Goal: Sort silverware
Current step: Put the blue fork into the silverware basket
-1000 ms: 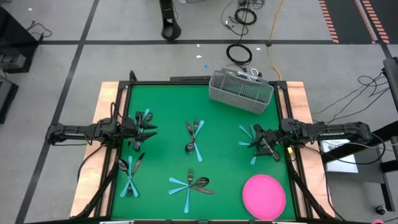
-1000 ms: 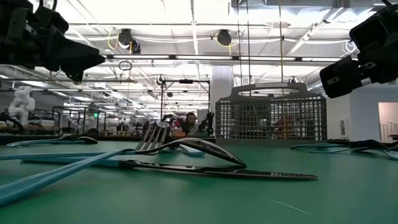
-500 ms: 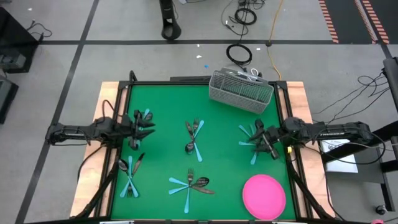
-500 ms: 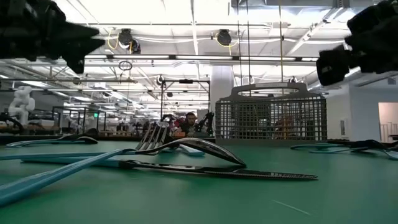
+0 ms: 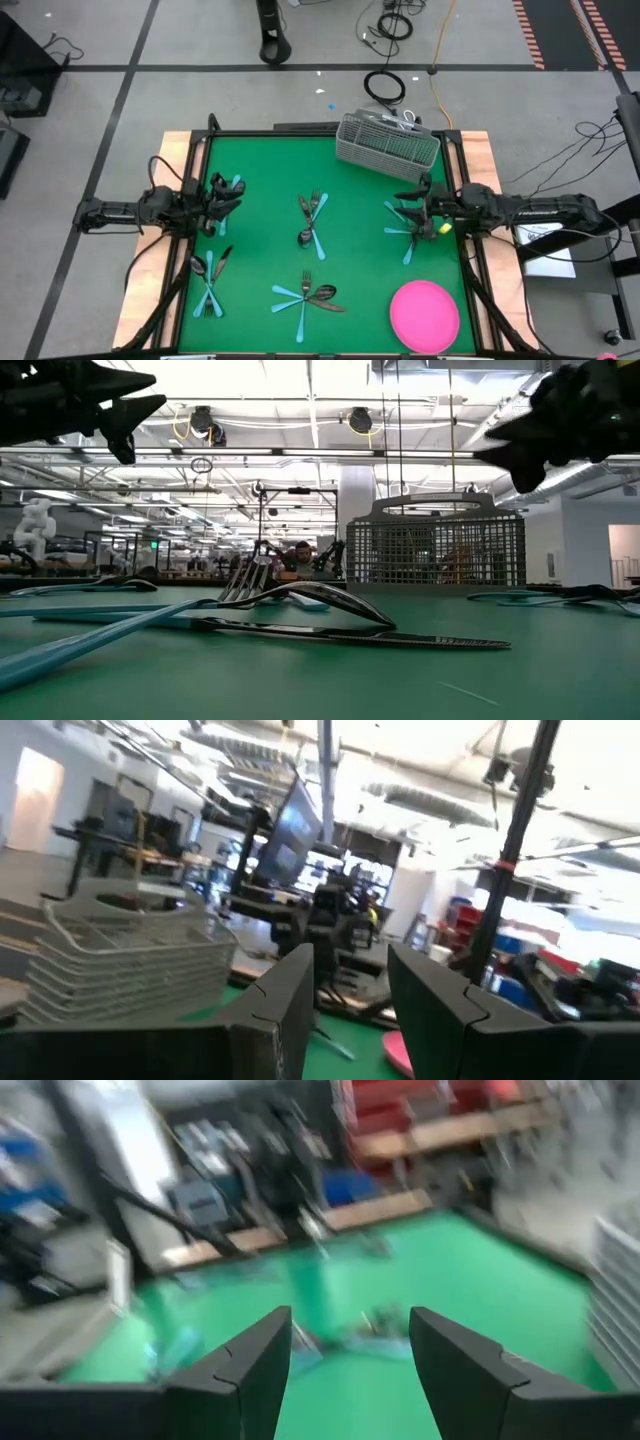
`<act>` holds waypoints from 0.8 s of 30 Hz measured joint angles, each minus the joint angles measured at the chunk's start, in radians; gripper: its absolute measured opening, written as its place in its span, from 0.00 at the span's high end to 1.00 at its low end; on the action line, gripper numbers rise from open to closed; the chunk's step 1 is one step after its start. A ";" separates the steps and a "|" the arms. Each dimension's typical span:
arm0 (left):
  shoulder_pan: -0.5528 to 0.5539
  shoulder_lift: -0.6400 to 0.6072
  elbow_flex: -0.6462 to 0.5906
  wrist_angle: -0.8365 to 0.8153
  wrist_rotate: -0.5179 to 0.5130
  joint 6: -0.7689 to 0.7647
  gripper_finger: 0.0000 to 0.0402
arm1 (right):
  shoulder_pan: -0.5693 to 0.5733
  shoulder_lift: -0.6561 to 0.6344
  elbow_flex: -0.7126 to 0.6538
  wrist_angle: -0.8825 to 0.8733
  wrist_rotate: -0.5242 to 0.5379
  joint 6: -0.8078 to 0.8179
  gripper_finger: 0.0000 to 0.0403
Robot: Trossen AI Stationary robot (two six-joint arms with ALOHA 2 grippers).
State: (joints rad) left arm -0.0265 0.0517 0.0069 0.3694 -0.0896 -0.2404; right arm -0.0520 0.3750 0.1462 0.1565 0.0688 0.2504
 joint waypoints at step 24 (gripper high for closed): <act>0.000 -0.001 0.012 0.129 0.134 0.029 0.67 | -0.038 0.705 0.656 -0.920 0.081 0.180 0.51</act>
State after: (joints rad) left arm -0.0265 0.0509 0.0189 0.4979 0.0446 -0.2112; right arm -0.0902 1.0796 0.8024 -0.7633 0.1496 0.4306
